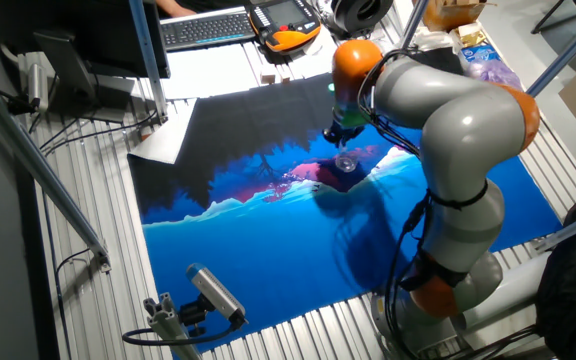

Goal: Pick up the cup

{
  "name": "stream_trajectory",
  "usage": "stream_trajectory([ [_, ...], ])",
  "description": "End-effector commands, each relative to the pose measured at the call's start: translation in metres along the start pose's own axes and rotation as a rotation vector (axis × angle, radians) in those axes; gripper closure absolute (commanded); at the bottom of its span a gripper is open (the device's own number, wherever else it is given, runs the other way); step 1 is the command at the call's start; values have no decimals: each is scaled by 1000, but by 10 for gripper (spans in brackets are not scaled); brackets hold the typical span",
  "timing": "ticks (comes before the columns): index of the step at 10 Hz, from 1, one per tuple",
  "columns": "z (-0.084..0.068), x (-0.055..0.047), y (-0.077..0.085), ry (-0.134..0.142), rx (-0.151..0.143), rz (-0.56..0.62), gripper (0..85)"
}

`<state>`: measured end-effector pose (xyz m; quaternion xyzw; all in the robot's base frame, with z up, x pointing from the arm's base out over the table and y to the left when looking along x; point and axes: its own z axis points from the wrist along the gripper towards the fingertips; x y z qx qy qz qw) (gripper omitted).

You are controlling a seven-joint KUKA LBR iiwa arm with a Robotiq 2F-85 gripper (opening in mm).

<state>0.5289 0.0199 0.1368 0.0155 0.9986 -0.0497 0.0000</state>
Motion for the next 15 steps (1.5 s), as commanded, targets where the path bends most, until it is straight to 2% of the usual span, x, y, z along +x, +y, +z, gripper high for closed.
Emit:
stream_trajectory([
  [1,-8,0,-4,4,-1,-10,850],
  [2,-21,-3,-10,24,-12,-22,850],
  [3,-32,-4,-17,32,-15,-32,850],
  [4,-47,-4,-24,35,-18,-32,850],
  [6,-82,-6,-33,66,-23,-28,850],
  [7,-95,-5,-37,63,-23,-21,850],
  [8,-101,-2,-44,28,-27,-23,850],
  [9,-106,-1,-50,11,-30,-32,850],
  [10,-109,1,-55,12,-32,-39,850],
  [11,-109,1,-54,17,-38,-38,850],
  [15,-108,2,-54,12,-32,-35,850],
])
